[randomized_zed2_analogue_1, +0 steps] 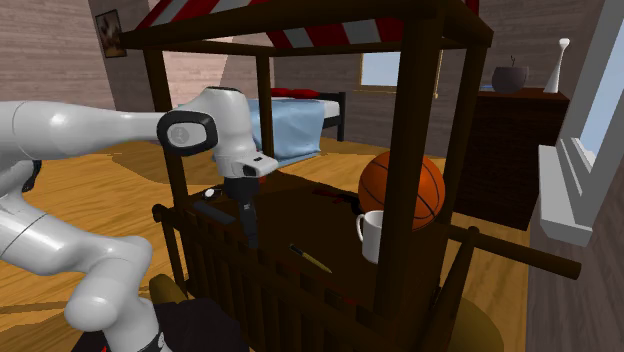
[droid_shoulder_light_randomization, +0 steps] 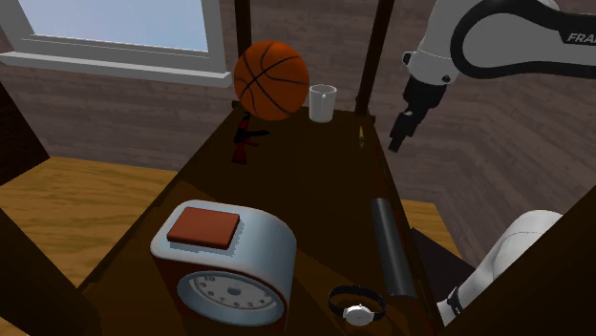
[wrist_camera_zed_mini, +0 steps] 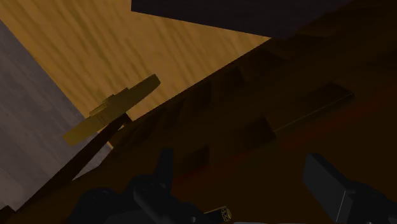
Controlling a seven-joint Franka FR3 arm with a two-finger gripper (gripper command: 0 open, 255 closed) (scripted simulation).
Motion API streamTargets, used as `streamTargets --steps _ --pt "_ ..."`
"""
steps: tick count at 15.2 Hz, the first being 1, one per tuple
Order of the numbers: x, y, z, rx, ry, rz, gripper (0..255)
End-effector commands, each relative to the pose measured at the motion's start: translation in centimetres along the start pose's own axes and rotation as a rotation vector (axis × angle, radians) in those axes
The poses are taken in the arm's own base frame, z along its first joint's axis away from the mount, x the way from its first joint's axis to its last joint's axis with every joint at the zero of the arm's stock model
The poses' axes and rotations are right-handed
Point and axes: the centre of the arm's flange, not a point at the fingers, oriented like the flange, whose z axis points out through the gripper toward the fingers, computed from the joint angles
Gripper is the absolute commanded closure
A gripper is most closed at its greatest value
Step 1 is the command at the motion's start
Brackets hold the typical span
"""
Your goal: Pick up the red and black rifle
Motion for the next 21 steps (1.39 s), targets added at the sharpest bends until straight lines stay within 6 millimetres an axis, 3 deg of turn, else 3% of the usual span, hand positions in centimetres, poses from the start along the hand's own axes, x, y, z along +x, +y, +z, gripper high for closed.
streamTargets --steps 1,21 --pt "0.0 0.0 0.0 0.0 0.0 0.0 0" --pt "21.7 -14.5 1.2 0.098 -0.058 0.102 0"
